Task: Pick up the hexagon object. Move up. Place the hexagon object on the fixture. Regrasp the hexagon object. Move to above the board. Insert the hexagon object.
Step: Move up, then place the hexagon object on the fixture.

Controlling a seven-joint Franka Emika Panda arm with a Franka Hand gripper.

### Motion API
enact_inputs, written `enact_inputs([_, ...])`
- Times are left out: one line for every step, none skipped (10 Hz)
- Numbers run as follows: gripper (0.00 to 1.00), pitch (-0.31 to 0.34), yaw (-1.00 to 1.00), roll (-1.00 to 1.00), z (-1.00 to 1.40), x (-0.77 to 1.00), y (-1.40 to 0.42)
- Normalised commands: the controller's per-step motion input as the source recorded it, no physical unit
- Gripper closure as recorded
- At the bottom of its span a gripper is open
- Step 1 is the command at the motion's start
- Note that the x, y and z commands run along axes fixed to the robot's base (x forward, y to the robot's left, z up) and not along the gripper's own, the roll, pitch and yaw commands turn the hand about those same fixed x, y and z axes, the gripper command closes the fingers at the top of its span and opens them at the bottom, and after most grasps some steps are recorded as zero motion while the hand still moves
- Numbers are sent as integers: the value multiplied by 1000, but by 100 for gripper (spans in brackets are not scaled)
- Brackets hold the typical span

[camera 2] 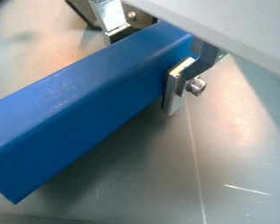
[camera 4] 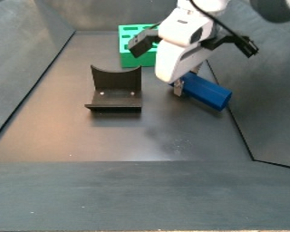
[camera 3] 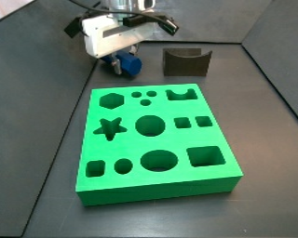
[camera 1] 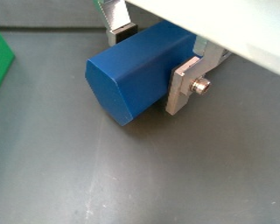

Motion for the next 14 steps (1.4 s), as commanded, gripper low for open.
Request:
enact_inputs([100, 40, -3, -9, 718, -30, -16])
enact_inputs([100, 52, 3, -17, 574, -14, -13])
enact_inputs([100, 56, 9, -22, 445, -11, -9])
enact_inputs([100, 48, 13, -30, 258, -16, -11])
enact_inputs([100, 0, 0, 0, 1000, 0, 0])
enact_inputs([100, -7, 4, -7, 1000, 3, 0])
enact_inputs([100, 8, 6, -14, 1000, -6, -2])
enact_inputs([100, 19, 11, -24, 1000, -12, -5])
enact_inputs([100, 24, 13, -29, 1000, -15, -6])
enact_inputs([100, 24, 16, -38, 1000, -20, -10])
enact_inputs([100, 27, 19, -46, 1000, -24, -12])
enact_inputs([100, 30, 20, -55, 962, -24, -17])
enact_inputs([100, 33, 21, -60, 859, -20, -17])
enact_inputs([100, 41, 21, -68, 652, -11, -16])
